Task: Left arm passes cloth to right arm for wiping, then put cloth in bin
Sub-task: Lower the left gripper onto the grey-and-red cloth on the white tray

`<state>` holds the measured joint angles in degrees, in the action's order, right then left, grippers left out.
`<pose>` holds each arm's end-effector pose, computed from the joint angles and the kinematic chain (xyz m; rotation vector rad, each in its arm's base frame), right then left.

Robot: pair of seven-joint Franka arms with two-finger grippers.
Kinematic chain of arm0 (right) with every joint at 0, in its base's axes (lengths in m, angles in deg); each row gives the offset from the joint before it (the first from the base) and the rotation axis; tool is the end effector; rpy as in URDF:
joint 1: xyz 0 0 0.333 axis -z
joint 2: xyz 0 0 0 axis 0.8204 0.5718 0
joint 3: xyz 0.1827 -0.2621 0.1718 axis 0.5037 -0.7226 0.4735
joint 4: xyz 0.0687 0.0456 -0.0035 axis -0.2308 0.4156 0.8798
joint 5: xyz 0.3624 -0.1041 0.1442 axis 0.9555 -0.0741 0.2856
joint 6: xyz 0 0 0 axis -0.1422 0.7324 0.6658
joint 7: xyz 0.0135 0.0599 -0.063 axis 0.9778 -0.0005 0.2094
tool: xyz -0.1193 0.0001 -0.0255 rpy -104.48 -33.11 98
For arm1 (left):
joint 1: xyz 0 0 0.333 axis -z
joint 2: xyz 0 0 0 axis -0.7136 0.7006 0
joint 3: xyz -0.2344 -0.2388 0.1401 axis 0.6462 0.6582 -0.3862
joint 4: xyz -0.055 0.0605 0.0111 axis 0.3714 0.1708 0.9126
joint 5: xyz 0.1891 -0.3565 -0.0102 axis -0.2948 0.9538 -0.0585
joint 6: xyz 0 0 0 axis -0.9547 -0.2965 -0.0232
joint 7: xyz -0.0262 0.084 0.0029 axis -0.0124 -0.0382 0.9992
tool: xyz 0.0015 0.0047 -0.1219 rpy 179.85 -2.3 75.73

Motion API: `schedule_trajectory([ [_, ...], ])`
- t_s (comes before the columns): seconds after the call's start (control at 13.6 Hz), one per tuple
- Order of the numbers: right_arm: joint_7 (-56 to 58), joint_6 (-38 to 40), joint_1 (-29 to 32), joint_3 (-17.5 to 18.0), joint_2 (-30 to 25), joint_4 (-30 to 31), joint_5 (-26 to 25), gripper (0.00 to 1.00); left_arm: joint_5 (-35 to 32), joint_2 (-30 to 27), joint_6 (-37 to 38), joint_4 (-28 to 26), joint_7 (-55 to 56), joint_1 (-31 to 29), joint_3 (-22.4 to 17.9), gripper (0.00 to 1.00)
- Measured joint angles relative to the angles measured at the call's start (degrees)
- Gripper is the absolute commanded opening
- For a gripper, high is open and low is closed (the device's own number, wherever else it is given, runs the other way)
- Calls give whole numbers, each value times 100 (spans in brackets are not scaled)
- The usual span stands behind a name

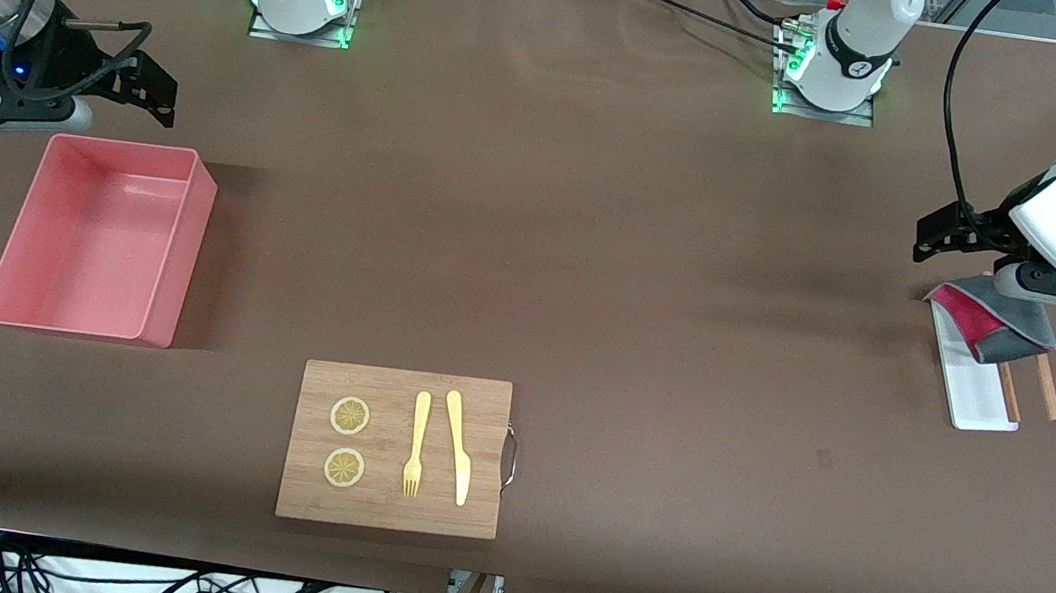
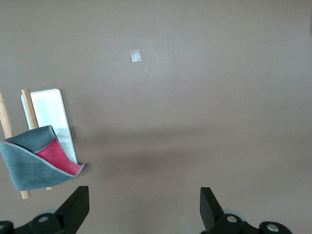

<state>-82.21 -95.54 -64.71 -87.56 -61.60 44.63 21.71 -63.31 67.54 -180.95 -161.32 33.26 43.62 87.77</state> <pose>0.5557 0.0886 0.6324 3.1111 0.2204 -0.0890 0.5677 -0.0447 0.5892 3.1170 -0.0630 -0.0773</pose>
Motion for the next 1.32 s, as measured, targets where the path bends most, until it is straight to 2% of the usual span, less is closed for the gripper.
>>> schedule_trajectory([
  [0.81, 0, 1, 0, 0, 0, -2, 0, 99, 0, 186, 215, 117, -114, -7, -15, 100],
  [1.03, 0, 1, 0, 0, 0, -2, 0, 99, 0, 249, 321, 126, -1120, -126, -51, 100],
  [1.32, 0, 2, 0, 0, 0, -4, 0, 99, -81, 480, 336, 127, -3126, -660, -84, 100],
])
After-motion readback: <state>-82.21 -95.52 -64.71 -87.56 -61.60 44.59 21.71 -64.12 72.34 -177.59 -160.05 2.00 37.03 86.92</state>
